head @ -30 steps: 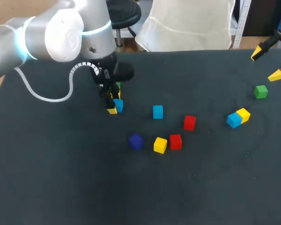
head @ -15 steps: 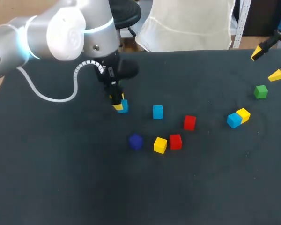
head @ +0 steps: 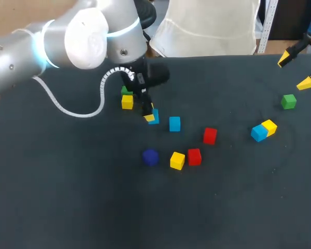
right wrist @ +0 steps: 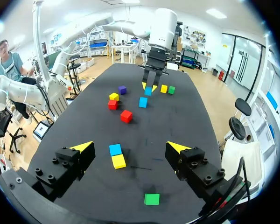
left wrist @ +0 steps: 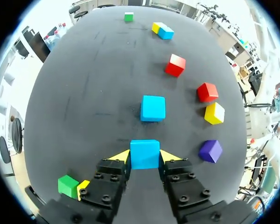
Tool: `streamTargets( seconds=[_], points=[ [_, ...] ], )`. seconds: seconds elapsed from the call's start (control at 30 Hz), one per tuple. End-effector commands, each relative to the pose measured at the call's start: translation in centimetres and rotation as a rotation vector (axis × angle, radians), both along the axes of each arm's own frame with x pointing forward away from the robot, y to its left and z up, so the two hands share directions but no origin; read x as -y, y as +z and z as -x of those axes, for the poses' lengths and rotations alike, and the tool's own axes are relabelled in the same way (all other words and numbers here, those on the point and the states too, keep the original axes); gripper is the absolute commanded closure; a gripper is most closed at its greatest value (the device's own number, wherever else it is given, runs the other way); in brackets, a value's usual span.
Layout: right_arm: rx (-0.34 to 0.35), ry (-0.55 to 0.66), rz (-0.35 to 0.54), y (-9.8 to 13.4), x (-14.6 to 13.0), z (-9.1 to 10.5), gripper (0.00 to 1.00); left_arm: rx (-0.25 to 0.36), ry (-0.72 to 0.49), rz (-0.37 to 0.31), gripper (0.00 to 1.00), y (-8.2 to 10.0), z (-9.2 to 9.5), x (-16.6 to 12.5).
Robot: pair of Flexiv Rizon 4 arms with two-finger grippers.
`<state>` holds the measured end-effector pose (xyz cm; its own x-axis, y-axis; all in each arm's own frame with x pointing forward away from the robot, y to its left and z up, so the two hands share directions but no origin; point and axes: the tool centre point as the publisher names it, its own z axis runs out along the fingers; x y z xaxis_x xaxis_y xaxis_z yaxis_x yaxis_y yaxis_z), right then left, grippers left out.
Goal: Place the blue cubes, place green cubes on the blue cubes, place the yellow cubes on the green cubes, then place the red cubes on the yellow cubes, and place purple cube on the red cubes.
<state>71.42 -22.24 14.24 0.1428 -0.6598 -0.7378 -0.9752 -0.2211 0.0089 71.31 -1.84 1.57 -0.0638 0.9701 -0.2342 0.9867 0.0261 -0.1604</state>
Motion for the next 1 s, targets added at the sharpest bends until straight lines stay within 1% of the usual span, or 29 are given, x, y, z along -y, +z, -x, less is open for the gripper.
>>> streamTargets(
  seconds=[0.03,0.33,0.53,1.0],
  points=[
    [0.003,-0.001,-0.001,0.0,0.0,0.1,0.0,-0.003,-0.003,0.003,1.0,-0.4,-0.2,0.4],
    [0.003,-0.001,-0.001,0.0,0.0,0.1,0.0,-0.013,0.005,-0.001,1.0,-0.6,0.5,0.7],
    [0.003,-0.001,-0.001,0.0,0.0,0.1,0.0,-0.016,-0.012,-0.001,1.0,-0.9,1.0,1.2],
    [0.003,-0.001,-0.001,0.0,0.0,0.1,0.0,-0.021,-0.056,-0.019,1.0,-1.5,0.5,2.0]
  ],
)
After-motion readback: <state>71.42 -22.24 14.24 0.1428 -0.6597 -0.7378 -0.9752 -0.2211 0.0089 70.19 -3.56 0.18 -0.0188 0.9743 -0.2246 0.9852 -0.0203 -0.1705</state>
